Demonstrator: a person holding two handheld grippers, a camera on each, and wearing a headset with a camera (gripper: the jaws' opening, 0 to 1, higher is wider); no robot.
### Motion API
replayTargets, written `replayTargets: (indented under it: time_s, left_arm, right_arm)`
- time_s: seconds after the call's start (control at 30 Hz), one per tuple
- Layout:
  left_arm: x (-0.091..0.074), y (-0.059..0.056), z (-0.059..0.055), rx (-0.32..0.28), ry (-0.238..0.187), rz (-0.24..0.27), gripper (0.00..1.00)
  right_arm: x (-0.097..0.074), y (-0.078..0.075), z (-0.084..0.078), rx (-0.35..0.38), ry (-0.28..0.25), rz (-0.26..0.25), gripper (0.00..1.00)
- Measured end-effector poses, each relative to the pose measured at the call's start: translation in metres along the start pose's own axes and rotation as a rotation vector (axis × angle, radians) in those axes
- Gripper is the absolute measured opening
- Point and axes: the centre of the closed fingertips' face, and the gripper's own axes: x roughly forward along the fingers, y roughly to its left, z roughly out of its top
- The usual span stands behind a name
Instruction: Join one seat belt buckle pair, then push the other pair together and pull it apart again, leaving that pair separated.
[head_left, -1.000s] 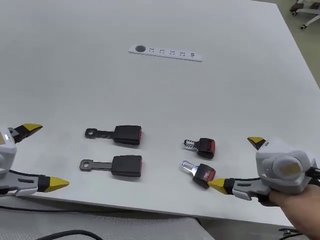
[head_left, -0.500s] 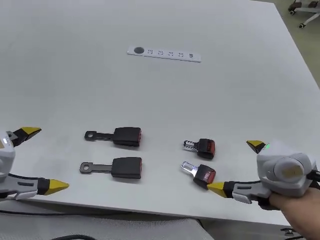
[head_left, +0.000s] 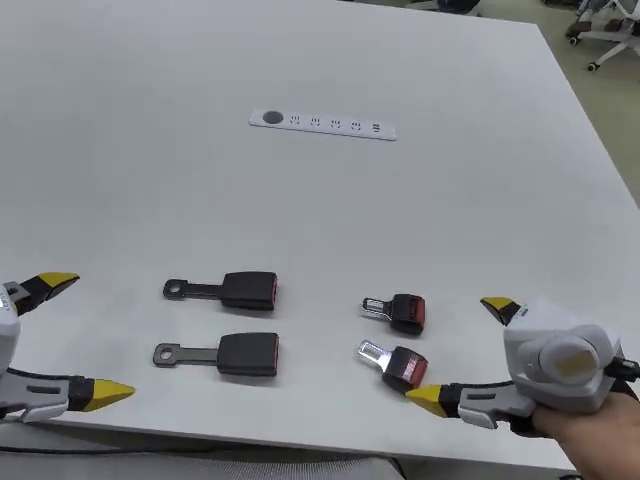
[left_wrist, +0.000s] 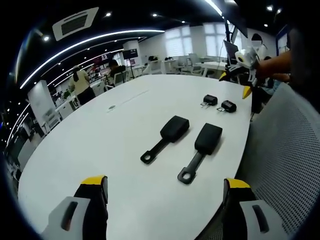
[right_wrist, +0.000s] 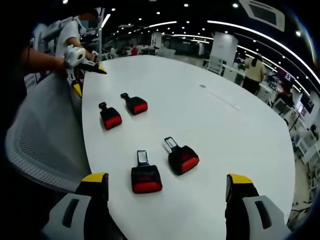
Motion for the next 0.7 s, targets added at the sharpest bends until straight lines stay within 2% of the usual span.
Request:
replayTargets:
  time_s: [0.03, 0.1, 0.17, 0.23, 0.33, 0.43, 0.5, 0.53, 0.63, 0.7]
  left_arm:
    - [-0.001, 0.001, 0.002, 0.011, -0.003, 0.004, 0.94]
    - [-0.004, 0.001, 0.015, 0.042, -0.038, 0.014, 0.92]
    - [-0.006, -0.003, 0.018, 0.008, -0.043, -0.012, 0.96]
    - [-0.004, -0.002, 0.014, 0.029, -0.018, -0.015, 0.95]
    - [-0.003, -0.003, 0.016, 0.038, 0.007, -0.029, 0.93]
    - [0.000, 0.000, 0.020, 0.057, 0.011, -0.021, 0.91]
    - [0.005, -0.004, 0.023, 0.071, 0.018, -0.051, 0.88]
    - [0.009, -0.005, 0.025, 0.114, 0.042, -0.055, 0.86]
    - [0.015, -0.008, 0.025, 0.131, 0.054, -0.073, 0.83]
    - [0.021, -0.011, 0.020, 0.148, 0.073, -0.089, 0.79]
  right_arm:
    - [0.002, 0.001, 0.000, -0.003, 0.003, 0.007, 0.99]
    - [0.004, 0.003, 0.001, -0.016, 0.001, 0.020, 0.99]
    - [0.004, 0.003, 0.003, -0.025, 0.003, 0.026, 0.99]
    - [0.003, 0.002, 0.006, -0.034, 0.003, 0.032, 0.99]
    - [0.004, 0.002, 0.007, -0.048, 0.004, 0.039, 0.98]
    - [0.005, 0.000, 0.006, -0.056, 0.009, 0.042, 0.97]
    - [0.006, -0.001, 0.005, -0.061, 0.015, 0.039, 0.96]
    - [0.006, -0.001, 0.006, -0.074, 0.015, 0.039, 0.94]
    - [0.006, 0.003, 0.007, -0.084, 0.012, 0.050, 0.89]
    - [0.007, 0.004, 0.008, -0.087, 0.011, 0.059, 0.86]
